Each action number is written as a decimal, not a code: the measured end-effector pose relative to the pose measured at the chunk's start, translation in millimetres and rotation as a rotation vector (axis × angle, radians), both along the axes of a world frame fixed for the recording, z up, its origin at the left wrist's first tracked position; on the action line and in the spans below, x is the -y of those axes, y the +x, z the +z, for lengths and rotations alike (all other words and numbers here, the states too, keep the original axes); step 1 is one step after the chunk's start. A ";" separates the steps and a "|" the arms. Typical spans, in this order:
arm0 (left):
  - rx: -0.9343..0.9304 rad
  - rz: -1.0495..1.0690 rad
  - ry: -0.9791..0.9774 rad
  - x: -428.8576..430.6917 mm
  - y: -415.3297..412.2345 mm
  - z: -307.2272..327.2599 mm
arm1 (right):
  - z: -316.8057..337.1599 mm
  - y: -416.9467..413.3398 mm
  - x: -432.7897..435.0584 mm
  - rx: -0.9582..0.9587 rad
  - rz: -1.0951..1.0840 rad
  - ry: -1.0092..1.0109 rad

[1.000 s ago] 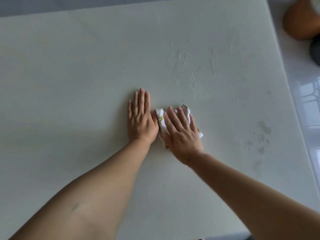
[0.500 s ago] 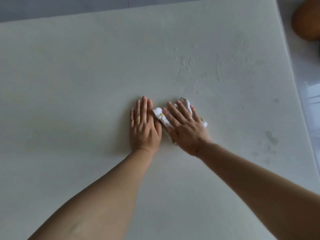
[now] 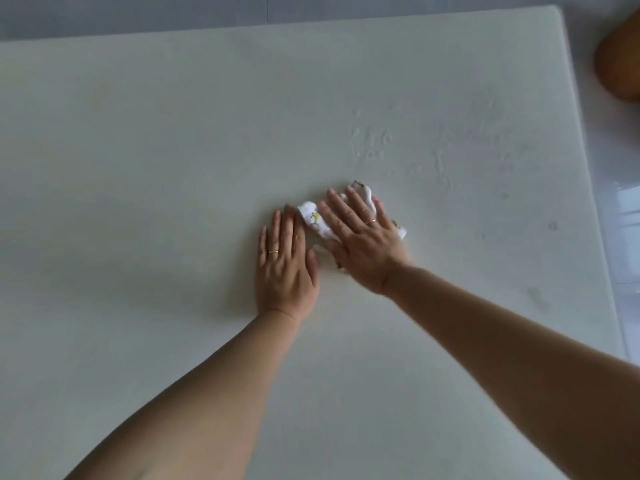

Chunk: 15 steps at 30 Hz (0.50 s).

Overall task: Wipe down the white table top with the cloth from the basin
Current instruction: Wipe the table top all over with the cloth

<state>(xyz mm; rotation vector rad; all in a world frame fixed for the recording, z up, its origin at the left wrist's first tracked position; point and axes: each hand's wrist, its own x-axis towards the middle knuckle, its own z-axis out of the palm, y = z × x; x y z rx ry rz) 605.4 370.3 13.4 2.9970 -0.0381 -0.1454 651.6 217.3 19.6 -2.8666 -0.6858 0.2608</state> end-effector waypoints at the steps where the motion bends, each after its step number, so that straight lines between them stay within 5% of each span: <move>1: 0.004 0.003 -0.010 -0.3 -0.5 0.1 | -1.1 9.3 17.7 0.020 0.018 -0.023; 7: -0.011 0.021 -0.012 2.2 1.6 3.6 | -4.5 45.2 19.9 -0.095 -0.818 -0.021; 9: -0.021 0.022 -0.006 2.1 1.6 4.5 | -1.0 35.0 -13.0 -0.081 -0.686 0.005; 13: -0.034 0.009 -0.018 0.2 2.9 6.6 | 4.1 32.5 -1.9 -0.051 0.113 -0.065; 15: -0.032 0.003 -0.041 0.0 3.4 8.8 | 1.4 55.3 31.3 -0.032 0.172 -0.094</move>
